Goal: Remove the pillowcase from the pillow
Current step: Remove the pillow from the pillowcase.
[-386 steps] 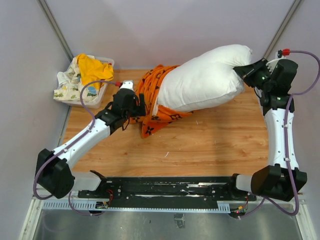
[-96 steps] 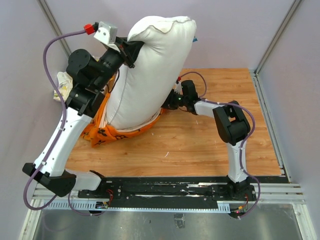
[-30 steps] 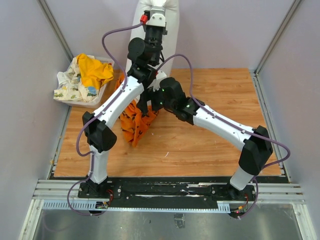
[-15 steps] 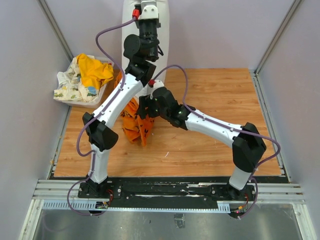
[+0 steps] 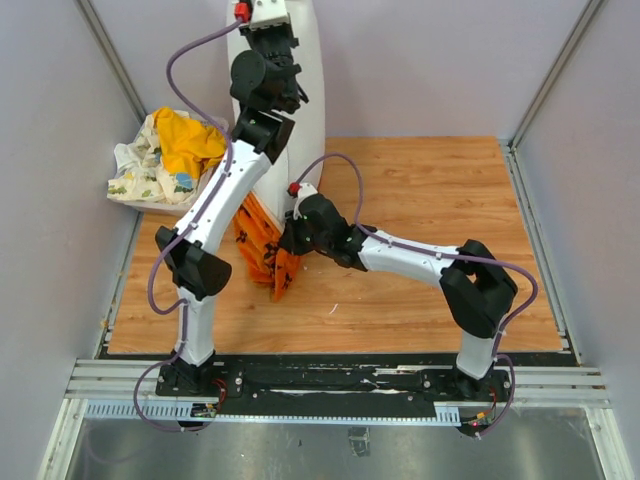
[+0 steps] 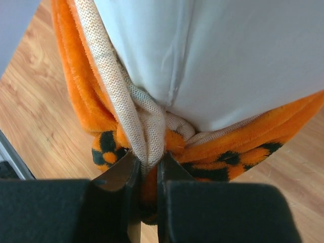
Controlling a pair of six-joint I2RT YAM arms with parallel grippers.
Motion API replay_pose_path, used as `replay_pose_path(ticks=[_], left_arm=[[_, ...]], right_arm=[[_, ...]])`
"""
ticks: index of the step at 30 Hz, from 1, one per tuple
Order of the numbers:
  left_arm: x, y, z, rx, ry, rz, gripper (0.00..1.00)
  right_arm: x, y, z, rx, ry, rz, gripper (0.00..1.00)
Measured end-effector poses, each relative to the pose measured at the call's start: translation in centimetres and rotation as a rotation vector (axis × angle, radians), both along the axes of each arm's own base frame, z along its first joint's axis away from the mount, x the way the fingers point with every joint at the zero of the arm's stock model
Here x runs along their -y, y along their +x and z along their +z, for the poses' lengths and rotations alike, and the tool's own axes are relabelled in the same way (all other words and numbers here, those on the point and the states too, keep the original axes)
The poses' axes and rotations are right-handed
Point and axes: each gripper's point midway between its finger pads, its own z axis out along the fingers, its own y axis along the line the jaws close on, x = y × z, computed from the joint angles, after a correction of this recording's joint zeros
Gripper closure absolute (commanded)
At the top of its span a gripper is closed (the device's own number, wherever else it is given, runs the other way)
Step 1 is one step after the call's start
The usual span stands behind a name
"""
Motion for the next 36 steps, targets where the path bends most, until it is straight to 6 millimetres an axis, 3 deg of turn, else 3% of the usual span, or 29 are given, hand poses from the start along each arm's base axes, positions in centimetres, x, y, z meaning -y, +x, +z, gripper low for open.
replay_pose_path(ticks=[3, 9, 14, 17, 20, 23, 28, 33, 36], left_arm=[[-2.9, -0.1, 0.2, -0.012, -0.057, 0.037, 1.00], [-8.6, -2.1, 2.4, 0.020, -0.190, 0.057, 1.00], [-14.2, -4.1, 4.4, 0.073, -0.298, 0.073, 1.00], [-15.7, -5.4, 5.4, 0.101, -0.327, 0.065, 1.00], [-15.9, -6.6, 6.5, 0.121, -0.342, 0.035, 1.00], [-17.0, -7.3, 7.4, 0.145, -0.366, -0.013, 1.00], [-21.8, -9.7, 9.1, 0.210, -0.425, -0.029, 1.00], [-21.0, -14.3, 11.9, 0.282, -0.432, -0.130, 1.00], [-20.8, -16.3, 13.2, 0.327, -0.431, -0.160, 1.00]], right_arm=[[-0.4, -1.1, -2.1, -0.027, -0.034, 0.040, 0.99], [0.5, -4.5, -9.6, -0.148, -0.135, 0.118, 0.99], [0.5, -4.6, -9.5, -0.136, -0.118, 0.127, 0.99], [1.0, -4.7, -9.7, -0.137, -0.120, 0.124, 0.99], [2.2, -4.4, -9.6, -0.158, -0.103, 0.116, 0.99], [4.9, -2.9, -9.8, -0.216, -0.070, 0.069, 0.99], [11.7, 1.2, -11.1, -0.303, -0.057, -0.105, 0.99], [17.8, 4.1, -9.4, -0.305, -0.057, -0.267, 0.99], [22.7, 5.8, -7.5, -0.289, -0.038, -0.395, 0.99]])
